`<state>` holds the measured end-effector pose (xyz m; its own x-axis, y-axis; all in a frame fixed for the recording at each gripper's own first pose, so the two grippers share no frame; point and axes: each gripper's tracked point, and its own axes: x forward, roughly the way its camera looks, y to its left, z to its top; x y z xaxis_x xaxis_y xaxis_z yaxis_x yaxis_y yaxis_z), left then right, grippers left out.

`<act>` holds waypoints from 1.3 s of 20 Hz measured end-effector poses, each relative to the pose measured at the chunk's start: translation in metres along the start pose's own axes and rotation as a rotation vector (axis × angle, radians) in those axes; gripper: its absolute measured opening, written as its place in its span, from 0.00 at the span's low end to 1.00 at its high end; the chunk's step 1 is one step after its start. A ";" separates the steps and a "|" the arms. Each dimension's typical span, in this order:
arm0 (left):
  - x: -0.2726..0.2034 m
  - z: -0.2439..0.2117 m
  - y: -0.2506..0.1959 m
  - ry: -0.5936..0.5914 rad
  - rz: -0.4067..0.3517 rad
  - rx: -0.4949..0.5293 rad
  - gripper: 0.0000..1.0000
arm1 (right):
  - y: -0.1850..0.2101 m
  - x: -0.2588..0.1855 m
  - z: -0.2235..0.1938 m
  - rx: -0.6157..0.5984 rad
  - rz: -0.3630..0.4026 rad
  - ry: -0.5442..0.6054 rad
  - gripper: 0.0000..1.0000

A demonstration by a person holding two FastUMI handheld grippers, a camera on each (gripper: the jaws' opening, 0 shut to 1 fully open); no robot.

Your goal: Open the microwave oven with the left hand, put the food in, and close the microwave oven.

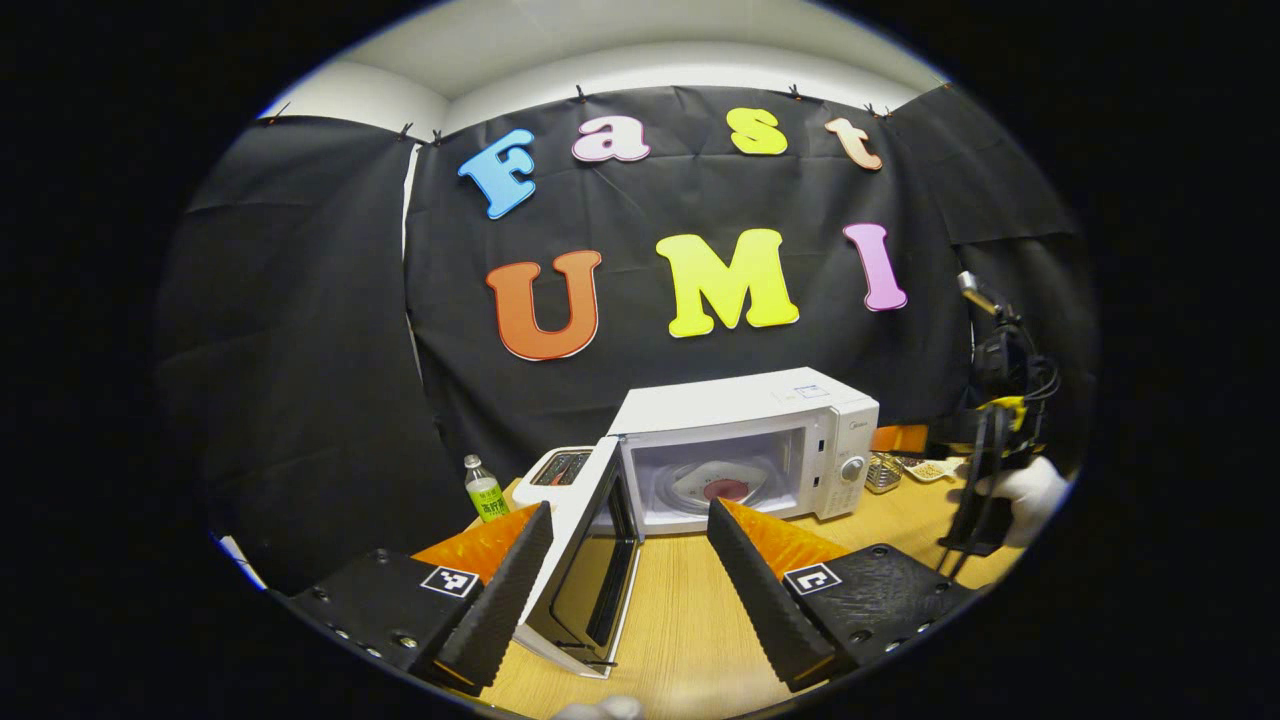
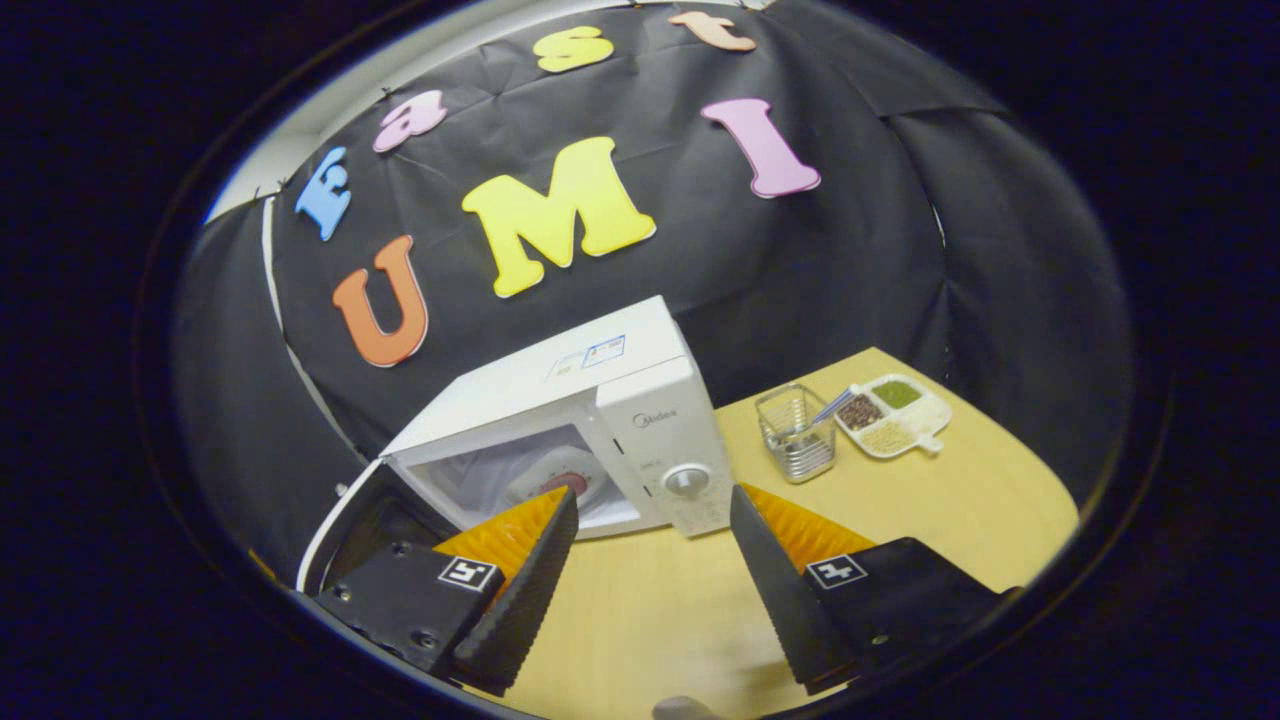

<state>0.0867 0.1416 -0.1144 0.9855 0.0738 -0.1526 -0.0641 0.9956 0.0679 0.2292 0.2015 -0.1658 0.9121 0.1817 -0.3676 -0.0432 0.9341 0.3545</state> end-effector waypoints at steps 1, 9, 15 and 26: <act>0.003 0.001 0.004 -0.004 0.008 -0.001 0.95 | -0.011 -0.016 0.007 -0.045 -0.007 -0.012 0.97; 0.011 0.006 0.037 -0.034 0.084 -0.011 0.95 | -0.055 -0.090 0.054 -0.243 -0.062 -0.106 0.97; 0.007 0.007 0.045 -0.055 0.083 -0.025 1.00 | -0.044 -0.118 0.076 -0.305 -0.034 -0.145 0.98; 0.026 -0.097 0.147 0.074 0.250 -0.112 0.00 | -0.079 -0.151 0.081 -0.271 -0.111 -0.101 0.98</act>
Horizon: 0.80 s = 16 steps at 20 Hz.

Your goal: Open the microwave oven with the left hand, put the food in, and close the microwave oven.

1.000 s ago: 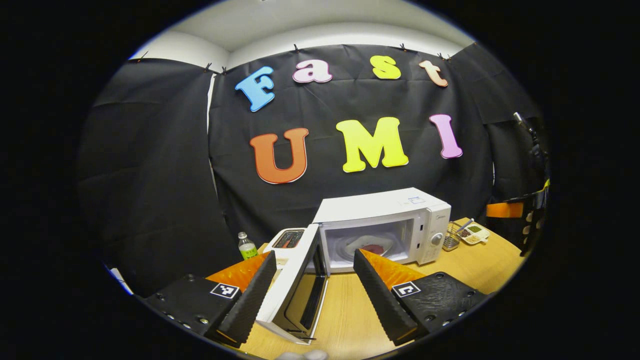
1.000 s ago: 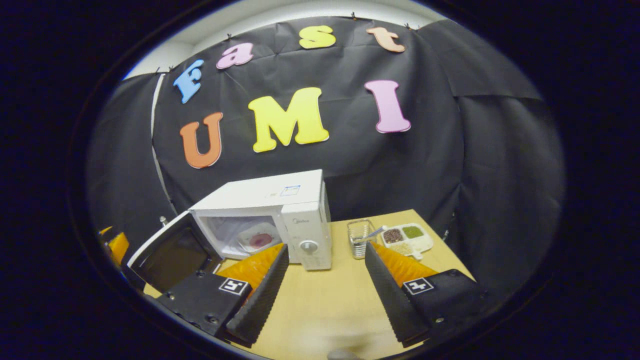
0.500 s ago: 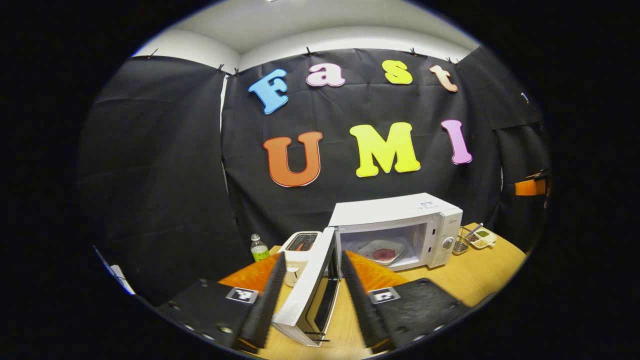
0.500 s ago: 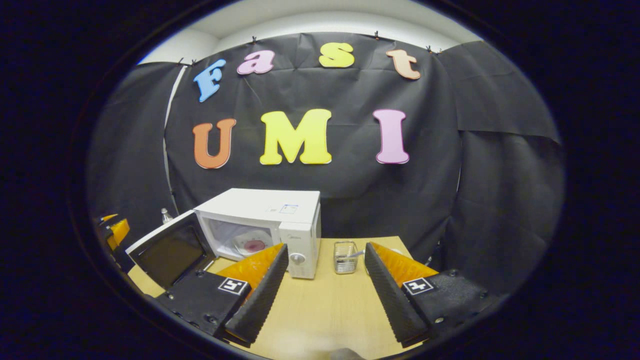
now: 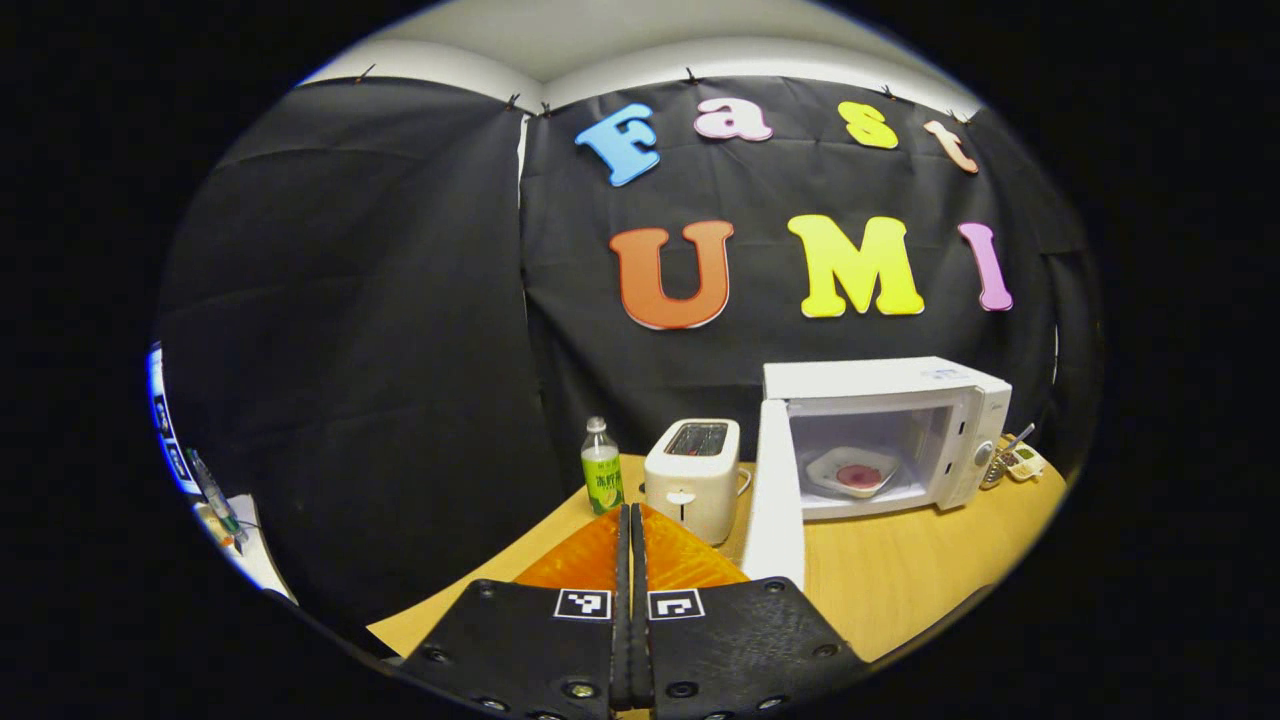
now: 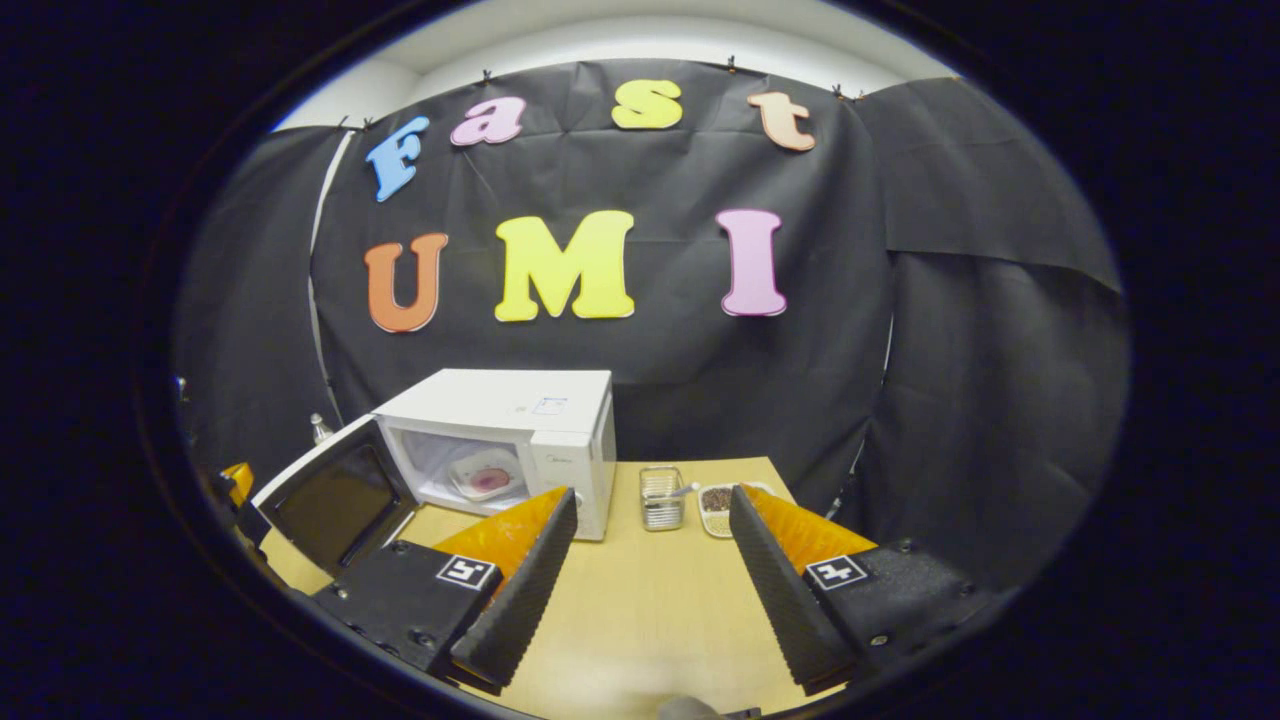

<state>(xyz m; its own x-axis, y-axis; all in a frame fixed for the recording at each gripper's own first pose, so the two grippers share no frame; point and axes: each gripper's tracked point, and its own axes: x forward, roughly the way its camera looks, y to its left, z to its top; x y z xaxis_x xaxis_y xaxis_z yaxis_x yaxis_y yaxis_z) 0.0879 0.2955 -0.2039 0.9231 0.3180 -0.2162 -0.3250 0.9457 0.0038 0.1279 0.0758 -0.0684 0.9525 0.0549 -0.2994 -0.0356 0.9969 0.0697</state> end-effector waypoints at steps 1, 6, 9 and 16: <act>0.005 -0.014 0.006 0.022 0.010 -0.003 0.00 | -0.002 -0.003 0.001 0.006 -0.009 0.000 0.98; 0.010 -0.056 0.001 0.087 -0.027 -0.027 0.00 | -0.015 -0.018 0.005 0.017 -0.060 -0.013 0.98; 0.004 -0.063 -0.019 0.095 -0.078 -0.001 0.00 | -0.011 -0.024 -0.001 0.030 -0.065 -0.005 0.98; -0.015 -0.052 -0.106 0.043 -0.279 0.040 0.00 | -0.003 -0.025 0.003 0.038 -0.055 0.004 0.98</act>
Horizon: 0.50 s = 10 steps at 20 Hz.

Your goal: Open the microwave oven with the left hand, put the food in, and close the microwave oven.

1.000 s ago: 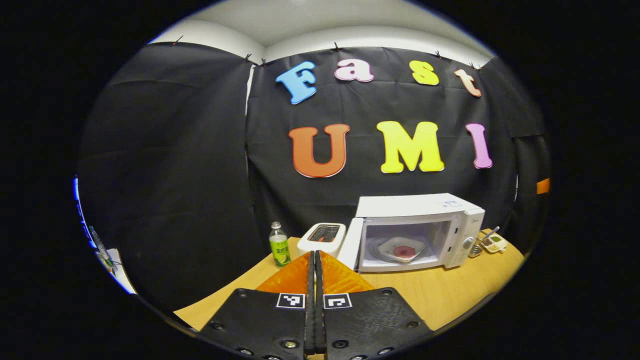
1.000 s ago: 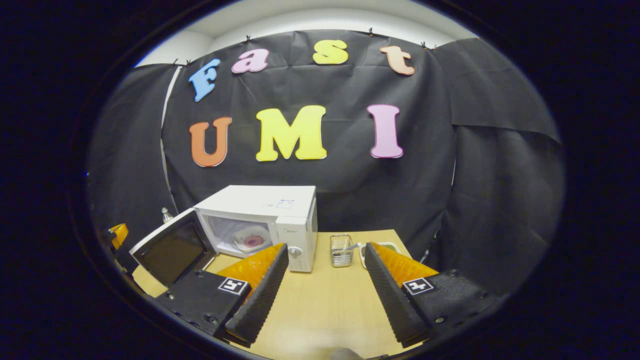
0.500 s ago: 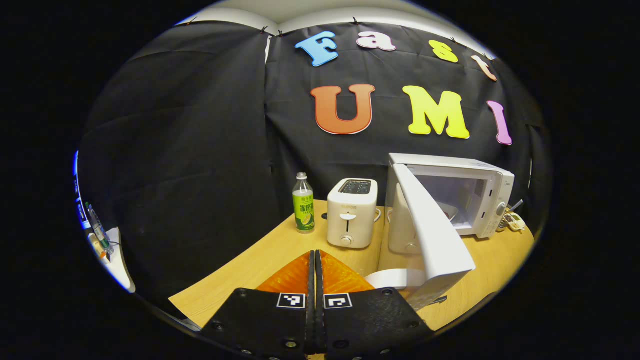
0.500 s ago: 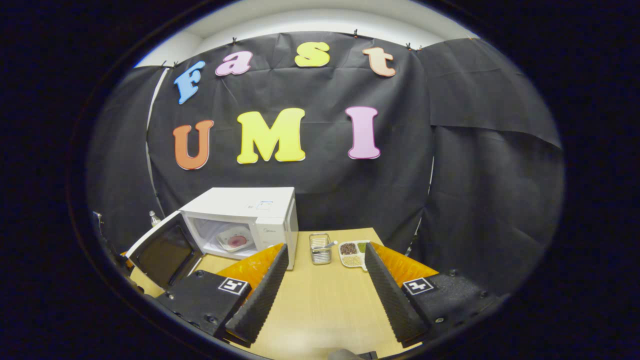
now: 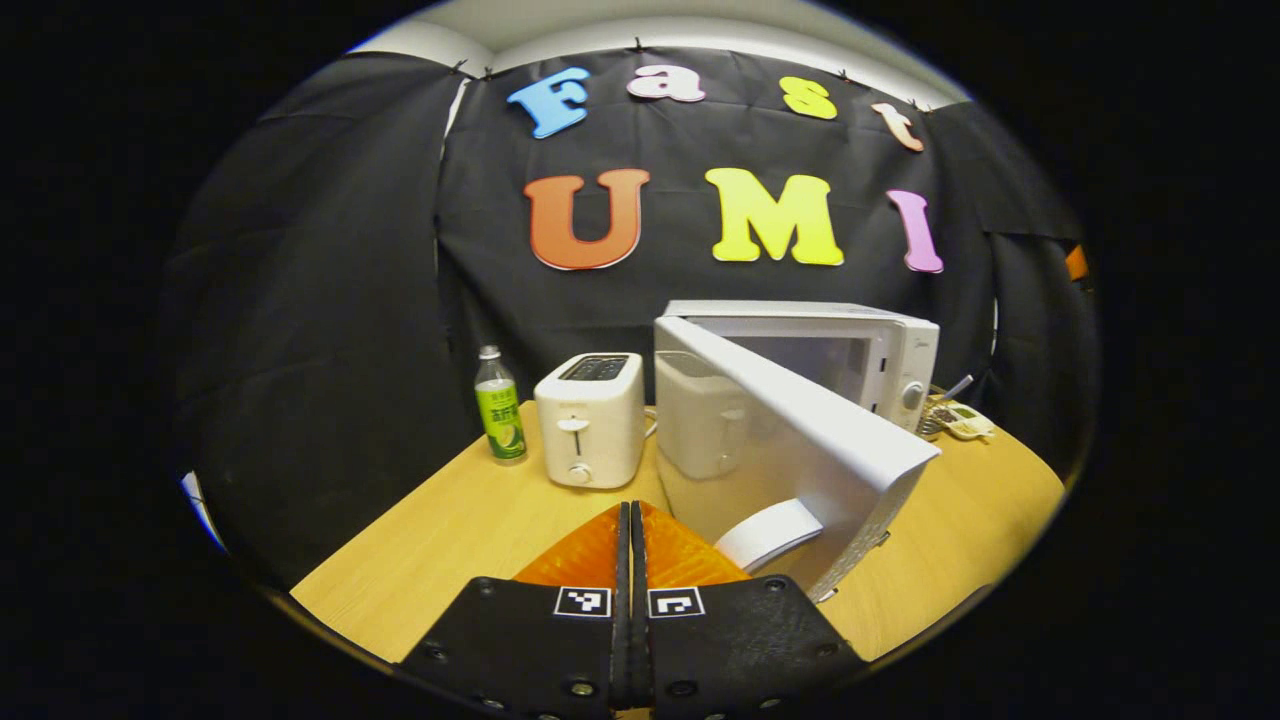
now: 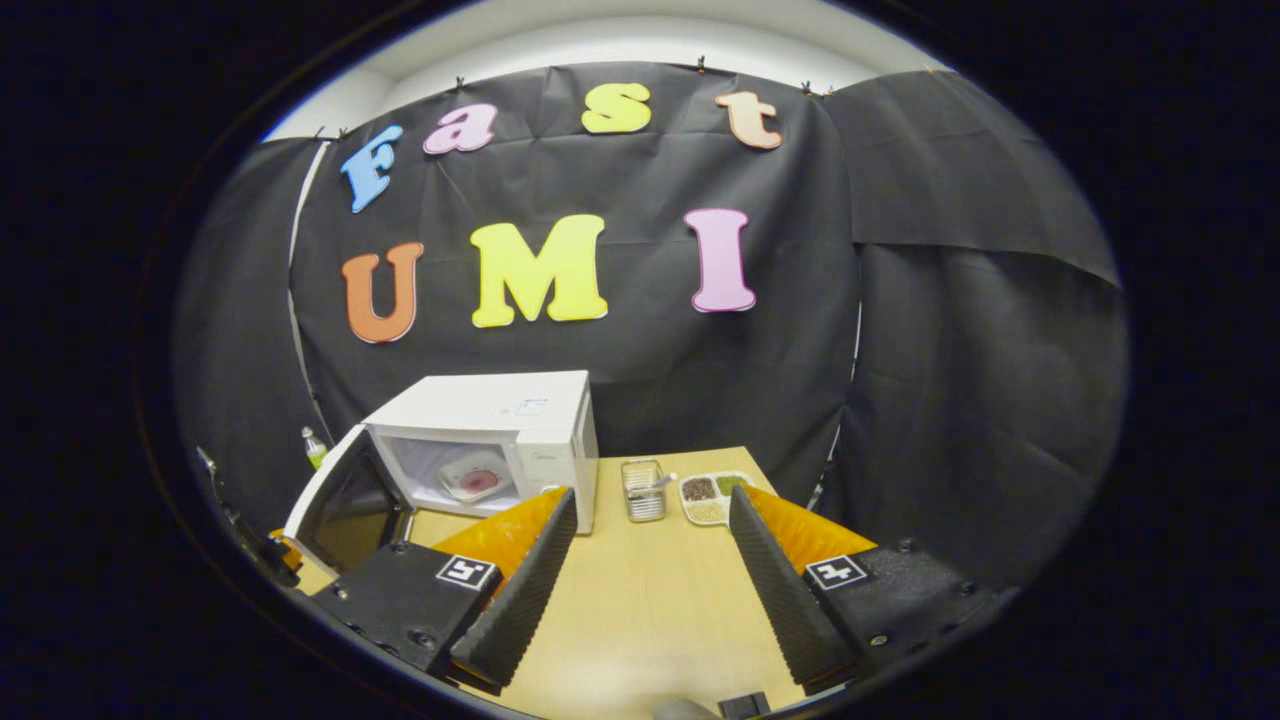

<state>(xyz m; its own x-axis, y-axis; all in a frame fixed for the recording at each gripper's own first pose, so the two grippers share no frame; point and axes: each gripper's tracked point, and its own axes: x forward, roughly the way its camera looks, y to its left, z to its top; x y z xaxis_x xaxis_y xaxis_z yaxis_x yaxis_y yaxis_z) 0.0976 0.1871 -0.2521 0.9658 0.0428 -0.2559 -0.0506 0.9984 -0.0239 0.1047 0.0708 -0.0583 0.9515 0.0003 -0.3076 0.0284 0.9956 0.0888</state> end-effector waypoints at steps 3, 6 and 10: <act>0.003 0.007 -0.037 -0.018 -0.069 0.041 0.00 | 0.001 0.001 0.004 -0.015 0.011 0.000 0.98; 0.011 0.012 -0.074 -0.033 -0.140 0.083 0.00 | -0.003 0.005 0.014 -0.009 0.007 -0.014 0.98; 0.023 0.018 -0.119 -0.050 -0.223 0.120 0.00 | -0.015 0.006 0.018 -0.011 -0.009 -0.012 0.98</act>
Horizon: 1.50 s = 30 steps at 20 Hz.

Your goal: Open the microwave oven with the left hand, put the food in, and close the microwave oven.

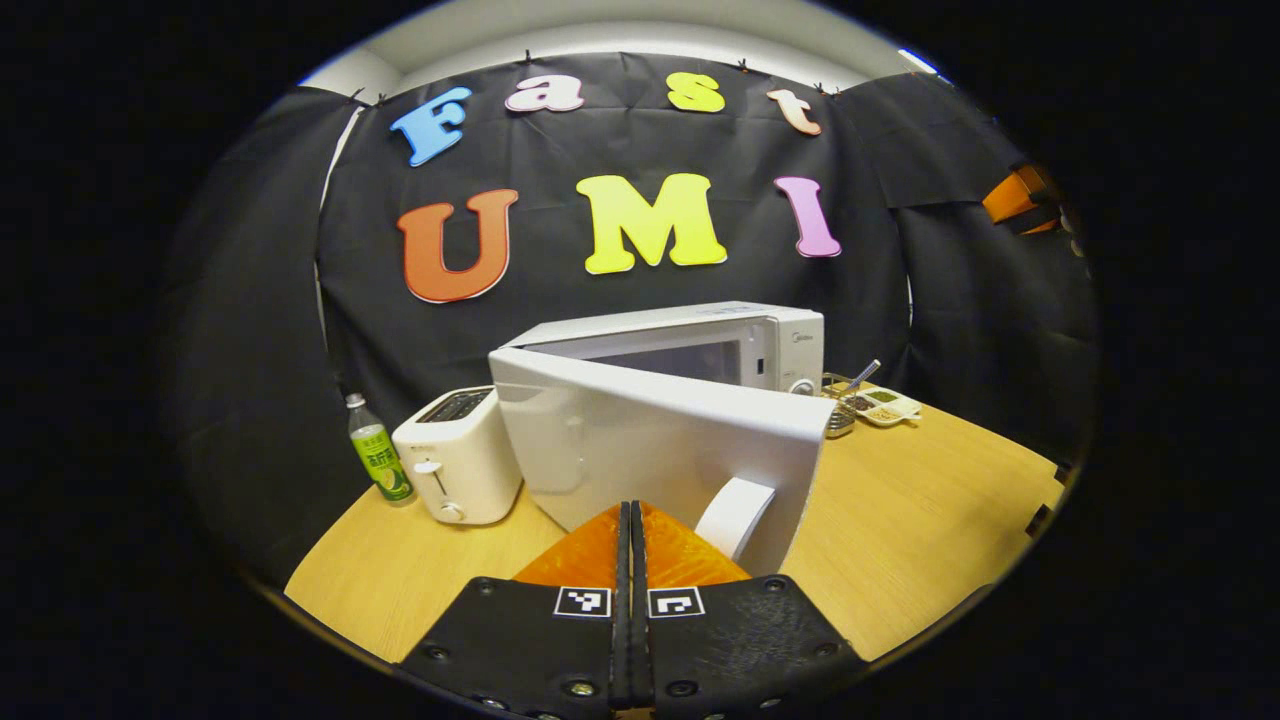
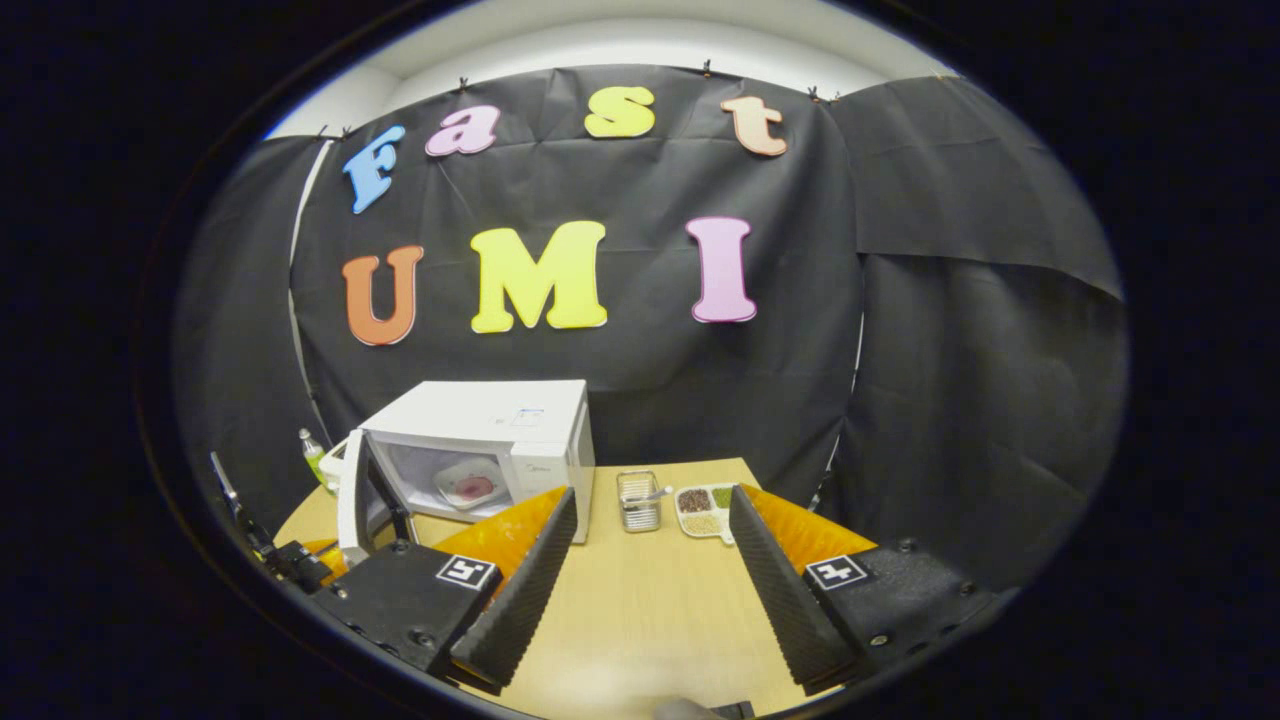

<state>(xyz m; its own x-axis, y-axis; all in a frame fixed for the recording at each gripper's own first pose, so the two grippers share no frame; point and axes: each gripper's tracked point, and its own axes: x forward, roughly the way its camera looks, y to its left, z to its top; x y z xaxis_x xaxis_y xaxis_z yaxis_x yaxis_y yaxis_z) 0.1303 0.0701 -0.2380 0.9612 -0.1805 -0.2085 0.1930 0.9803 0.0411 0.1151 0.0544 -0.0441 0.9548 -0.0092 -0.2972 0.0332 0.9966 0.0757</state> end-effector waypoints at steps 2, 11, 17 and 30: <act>0.015 0.004 -0.015 -0.008 -0.020 0.016 0.00 | -0.005 0.001 0.000 0.005 -0.011 0.001 0.98; 0.087 0.021 -0.066 -0.037 -0.096 0.051 0.00 | -0.020 0.009 -0.005 -0.002 -0.043 0.041 0.98; 0.131 0.029 -0.084 -0.040 -0.128 0.064 0.00 | -0.036 0.014 0.001 0.002 -0.084 0.044 0.98; 0.208 0.047 -0.108 -0.034 -0.141 0.045 0.00 | -0.052 0.024 -0.003 0.035 -0.124 0.079 0.98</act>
<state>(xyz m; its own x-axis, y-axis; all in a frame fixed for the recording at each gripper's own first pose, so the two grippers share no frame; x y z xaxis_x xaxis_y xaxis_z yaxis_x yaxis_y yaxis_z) 0.3186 -0.0769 -0.2401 0.9302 -0.3190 -0.1816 0.3340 0.9408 0.0582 0.1349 0.0021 -0.0579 0.9166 -0.1240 -0.3801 0.1610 0.9847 0.0670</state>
